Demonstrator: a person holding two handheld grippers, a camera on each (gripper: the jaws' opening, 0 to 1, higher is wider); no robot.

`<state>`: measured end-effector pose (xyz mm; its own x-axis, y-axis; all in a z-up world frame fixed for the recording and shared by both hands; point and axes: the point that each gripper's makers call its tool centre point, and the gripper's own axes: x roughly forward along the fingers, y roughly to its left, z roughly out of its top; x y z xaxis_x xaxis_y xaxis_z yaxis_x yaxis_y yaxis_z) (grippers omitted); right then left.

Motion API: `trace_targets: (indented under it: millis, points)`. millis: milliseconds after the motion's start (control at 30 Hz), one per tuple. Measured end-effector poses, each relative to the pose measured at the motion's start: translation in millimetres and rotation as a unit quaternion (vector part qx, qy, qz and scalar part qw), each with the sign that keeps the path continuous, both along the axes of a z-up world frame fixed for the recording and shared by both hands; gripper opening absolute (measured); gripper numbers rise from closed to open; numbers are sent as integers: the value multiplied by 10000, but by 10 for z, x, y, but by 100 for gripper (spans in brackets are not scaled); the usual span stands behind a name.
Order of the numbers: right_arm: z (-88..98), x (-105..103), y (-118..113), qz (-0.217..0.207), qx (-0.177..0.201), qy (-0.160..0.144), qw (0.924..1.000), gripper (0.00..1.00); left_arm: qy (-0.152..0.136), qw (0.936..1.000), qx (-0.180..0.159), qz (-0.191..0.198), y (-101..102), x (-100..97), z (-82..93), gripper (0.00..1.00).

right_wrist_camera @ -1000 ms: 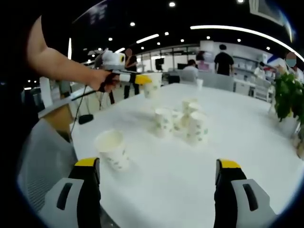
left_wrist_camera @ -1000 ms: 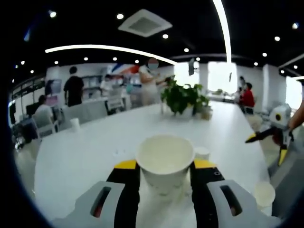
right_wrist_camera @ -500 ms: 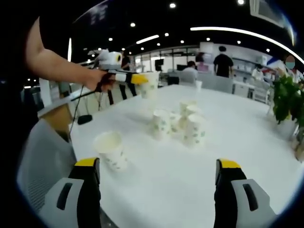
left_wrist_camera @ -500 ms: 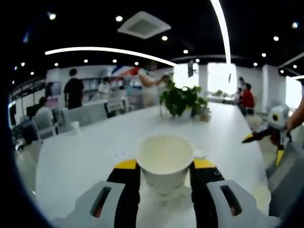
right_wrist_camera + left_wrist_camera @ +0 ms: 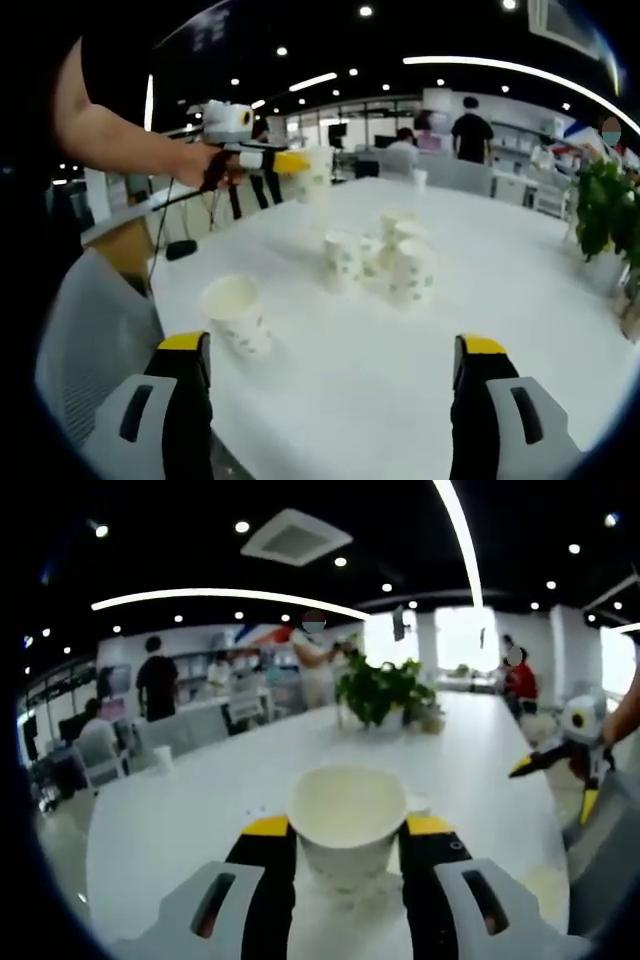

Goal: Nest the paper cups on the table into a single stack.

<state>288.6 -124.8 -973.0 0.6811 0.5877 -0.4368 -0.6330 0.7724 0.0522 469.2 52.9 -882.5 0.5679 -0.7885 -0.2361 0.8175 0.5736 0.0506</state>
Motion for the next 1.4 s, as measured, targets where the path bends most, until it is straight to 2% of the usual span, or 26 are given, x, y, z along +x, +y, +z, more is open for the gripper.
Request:
trace_targets:
  millis: [200,767,1000,1200,1400]
  points:
    - [39,24,22,20,-9,-22,10000,99,-14,9999,-91,53,-10,-100,102,38]
    - [120,-36,108,132,29,-171,9998,99,-36,9999,-116,-20,-17,-513,181,39]
    - [110,-54,68,124,46,-176,9998,99,-86,9999,-125,-42,-83,-684,237,39]
    - [113,-41,12,91,63,-162,9998,99,-75,9999,-99,-80,-147,-775,260,39]
    - [132,35,-53,64,87,-150,9998,99,-81,9998,-65,-187,-247,-758,309,39]
